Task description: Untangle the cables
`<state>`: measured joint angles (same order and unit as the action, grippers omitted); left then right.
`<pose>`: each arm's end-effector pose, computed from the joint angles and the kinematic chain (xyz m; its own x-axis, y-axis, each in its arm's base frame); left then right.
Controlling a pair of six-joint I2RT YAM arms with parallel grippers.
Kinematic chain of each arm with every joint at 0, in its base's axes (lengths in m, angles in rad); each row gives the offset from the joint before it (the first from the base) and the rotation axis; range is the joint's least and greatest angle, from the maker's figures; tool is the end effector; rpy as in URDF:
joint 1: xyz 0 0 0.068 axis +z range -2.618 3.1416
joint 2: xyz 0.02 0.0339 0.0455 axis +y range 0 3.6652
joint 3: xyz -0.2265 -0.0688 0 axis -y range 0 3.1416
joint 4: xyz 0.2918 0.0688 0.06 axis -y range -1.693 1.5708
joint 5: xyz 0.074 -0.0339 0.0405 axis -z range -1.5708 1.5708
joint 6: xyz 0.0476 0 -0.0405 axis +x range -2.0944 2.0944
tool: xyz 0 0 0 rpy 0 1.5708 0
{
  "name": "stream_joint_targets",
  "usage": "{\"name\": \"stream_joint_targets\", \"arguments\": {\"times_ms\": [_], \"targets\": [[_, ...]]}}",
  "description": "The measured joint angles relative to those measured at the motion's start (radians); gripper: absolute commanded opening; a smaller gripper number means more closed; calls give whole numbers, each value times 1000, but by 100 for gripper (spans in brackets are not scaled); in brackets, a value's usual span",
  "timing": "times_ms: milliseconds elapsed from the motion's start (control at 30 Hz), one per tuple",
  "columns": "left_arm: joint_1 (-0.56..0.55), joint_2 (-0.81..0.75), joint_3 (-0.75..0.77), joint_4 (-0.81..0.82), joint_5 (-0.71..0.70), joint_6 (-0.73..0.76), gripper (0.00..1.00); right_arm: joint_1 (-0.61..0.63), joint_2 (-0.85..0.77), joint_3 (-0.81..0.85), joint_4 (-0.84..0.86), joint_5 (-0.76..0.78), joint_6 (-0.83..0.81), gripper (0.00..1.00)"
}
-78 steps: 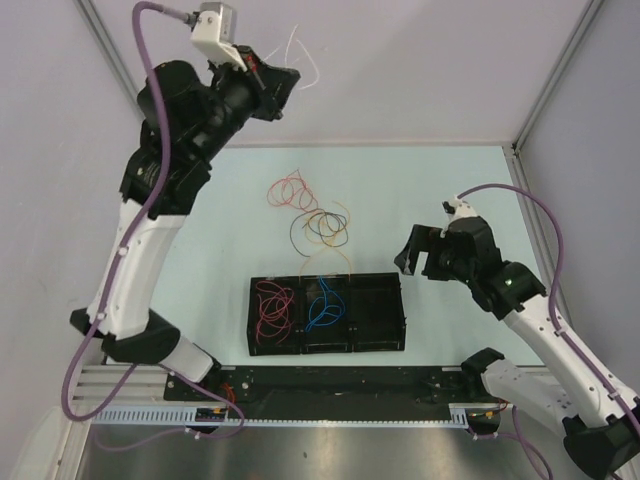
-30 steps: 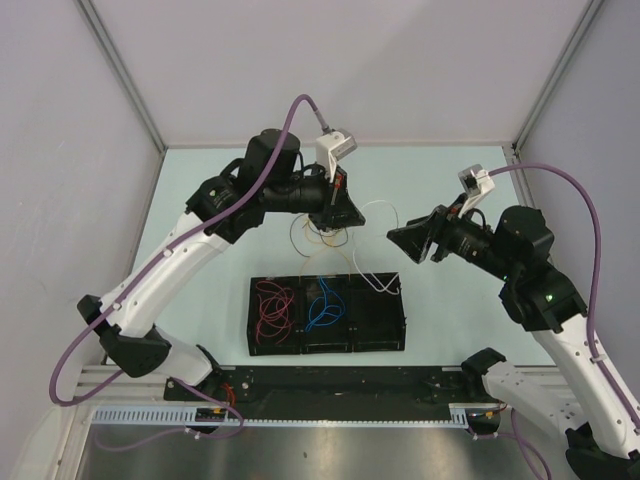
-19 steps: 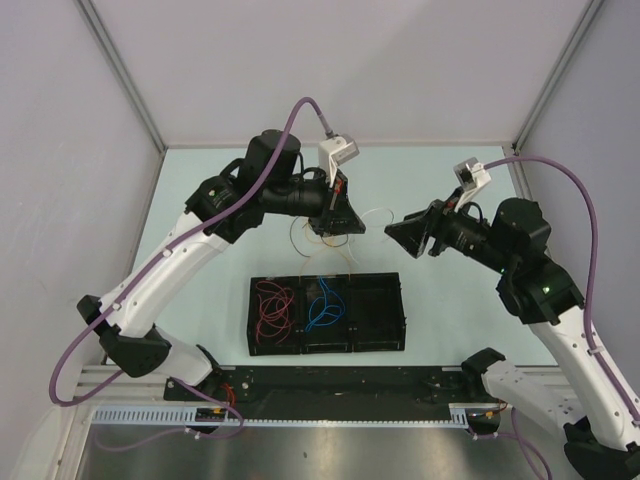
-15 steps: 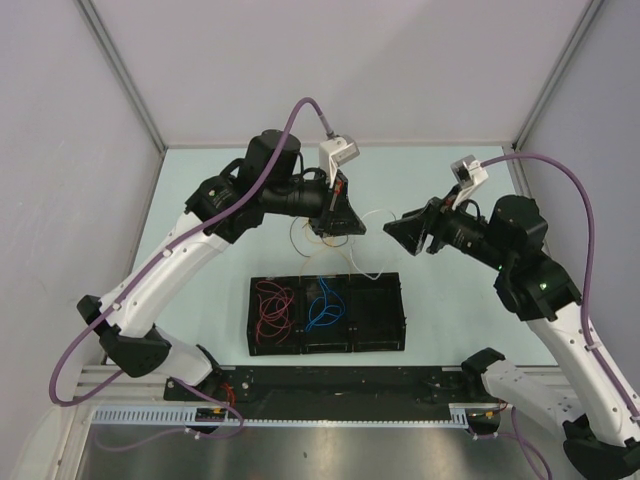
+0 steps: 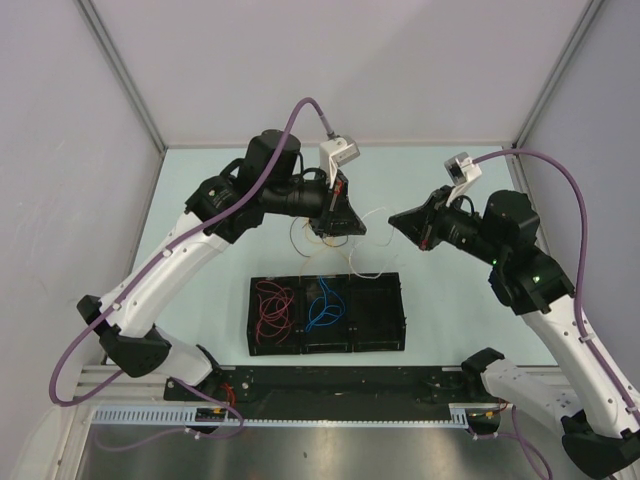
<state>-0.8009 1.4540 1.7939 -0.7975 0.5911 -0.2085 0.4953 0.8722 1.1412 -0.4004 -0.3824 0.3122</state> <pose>0.2250 -0.2702 0.4422 -0.4963 0.2650 -0.8267 0.8600 0.2799 -0.4266 0.2175 0.1377 0.4069 -0.3451 0.1374 -0.9284 -0.6940 0.6286 0.3510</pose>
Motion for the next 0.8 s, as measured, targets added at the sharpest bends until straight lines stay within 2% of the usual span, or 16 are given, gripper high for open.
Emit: {"name": "stream_joint_targets", "arguments": {"times_ms": [67, 167, 200, 267, 500, 800], "targets": [[0, 0, 0, 2, 0, 0, 5, 0, 0, 0, 3, 0, 0, 0], [0, 0, 0, 2, -17, 3, 45, 0, 0, 0, 3, 7, 3, 0], [0, 0, 0, 0, -39, 4, 74, 0, -1, 0, 2, 17, 5, 0], [0, 2, 0, -6, -97, 14, 100, 0, -1, 6, -11, 46, 9, 0], [0, 13, -20, -36, -318, 6, 100, 0, 20, 81, -98, 143, 43, 0], [2, -96, -183, -1, -579, -11, 100, 0, 38, 118, -202, 216, 98, 0]]}}
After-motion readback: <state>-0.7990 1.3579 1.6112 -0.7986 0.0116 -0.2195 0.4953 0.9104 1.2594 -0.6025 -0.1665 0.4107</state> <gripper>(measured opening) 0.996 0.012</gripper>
